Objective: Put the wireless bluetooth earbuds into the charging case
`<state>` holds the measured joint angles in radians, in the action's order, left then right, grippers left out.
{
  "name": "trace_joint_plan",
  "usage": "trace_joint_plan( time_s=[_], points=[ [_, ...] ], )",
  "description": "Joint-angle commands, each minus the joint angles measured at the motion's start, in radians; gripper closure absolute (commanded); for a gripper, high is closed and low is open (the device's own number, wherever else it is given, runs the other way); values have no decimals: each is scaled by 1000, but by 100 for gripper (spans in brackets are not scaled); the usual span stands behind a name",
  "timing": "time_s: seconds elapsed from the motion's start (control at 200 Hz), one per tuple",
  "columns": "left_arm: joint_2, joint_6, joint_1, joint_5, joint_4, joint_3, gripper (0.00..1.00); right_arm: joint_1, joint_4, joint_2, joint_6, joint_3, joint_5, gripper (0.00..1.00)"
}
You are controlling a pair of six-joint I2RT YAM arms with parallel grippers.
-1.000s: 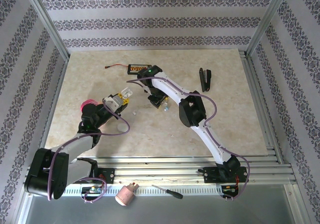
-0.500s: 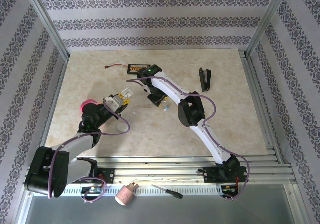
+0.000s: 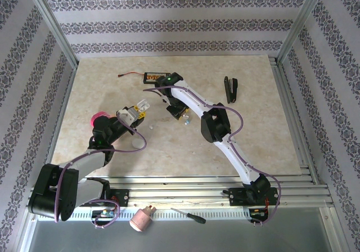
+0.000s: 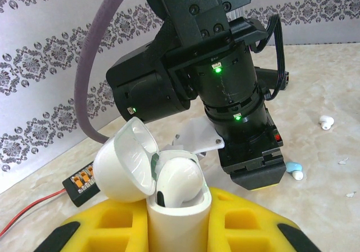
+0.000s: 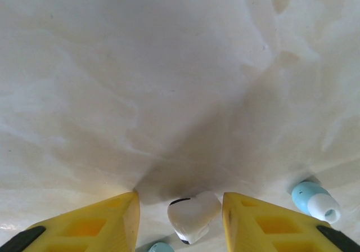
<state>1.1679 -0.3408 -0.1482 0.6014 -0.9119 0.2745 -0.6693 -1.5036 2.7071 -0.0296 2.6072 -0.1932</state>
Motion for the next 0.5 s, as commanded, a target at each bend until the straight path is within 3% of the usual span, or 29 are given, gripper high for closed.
trace_joint_plan(
  time_s=[0.0, 0.27, 0.495],
  points=[
    [0, -7, 9, 23, -33, 1, 100, 12, -29, 5, 8, -20, -17, 57],
    [-6, 1, 9, 26, -36, -1, 100, 17, -20, 9, 10, -30, -16, 64],
    [-9, 0, 9, 28, -30, -1, 100, 20, -16, 2, 8, -50, -23, 62]
  ],
)
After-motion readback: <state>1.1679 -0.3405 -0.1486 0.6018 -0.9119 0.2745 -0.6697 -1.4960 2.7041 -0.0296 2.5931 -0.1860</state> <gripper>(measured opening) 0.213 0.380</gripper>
